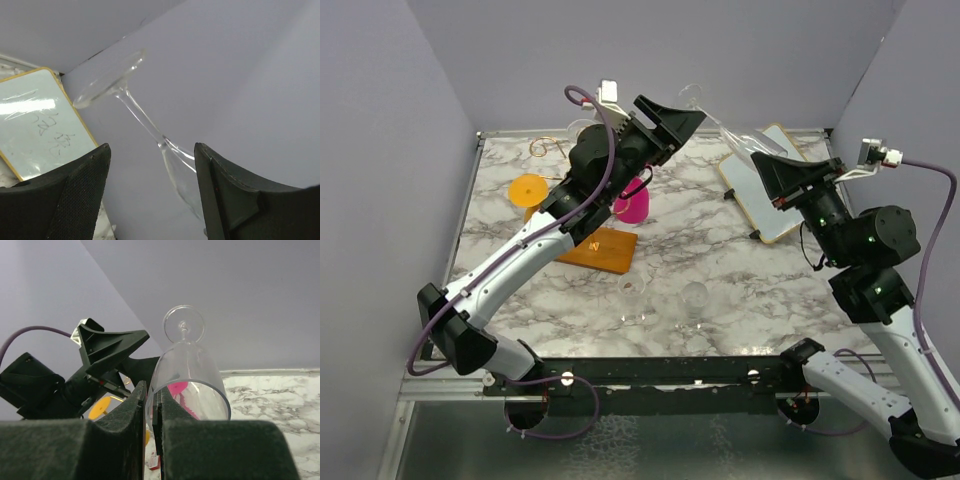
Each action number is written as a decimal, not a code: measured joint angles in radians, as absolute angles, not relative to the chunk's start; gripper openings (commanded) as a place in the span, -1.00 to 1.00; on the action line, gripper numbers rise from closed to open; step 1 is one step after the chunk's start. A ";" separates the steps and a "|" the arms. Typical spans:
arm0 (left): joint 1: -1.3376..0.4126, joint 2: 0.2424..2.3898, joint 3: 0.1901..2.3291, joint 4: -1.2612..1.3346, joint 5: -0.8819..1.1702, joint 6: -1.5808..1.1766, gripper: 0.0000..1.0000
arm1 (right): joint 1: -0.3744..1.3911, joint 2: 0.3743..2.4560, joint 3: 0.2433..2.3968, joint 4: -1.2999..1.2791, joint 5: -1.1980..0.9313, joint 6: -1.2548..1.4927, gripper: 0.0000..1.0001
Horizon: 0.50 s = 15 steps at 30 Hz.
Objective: Place the wine glass upside down on the wine glass rack
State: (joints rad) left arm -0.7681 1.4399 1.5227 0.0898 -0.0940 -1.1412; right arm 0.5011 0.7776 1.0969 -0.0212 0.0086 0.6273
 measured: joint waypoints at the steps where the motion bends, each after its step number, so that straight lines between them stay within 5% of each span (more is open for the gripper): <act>1: -0.768 1.442 1.522 0.101 -0.107 -1.150 0.39 | 0.501 0.775 1.097 -0.018 0.001 0.633 -0.98; 4: -0.768 1.451 1.522 0.144 -0.141 -1.176 0.32 | 0.501 0.766 1.097 -0.008 -0.022 0.644 -0.98; 15: -0.768 1.526 1.549 0.211 -0.186 -1.272 -0.55 | 0.500 0.753 1.093 0.014 -0.084 0.661 -0.98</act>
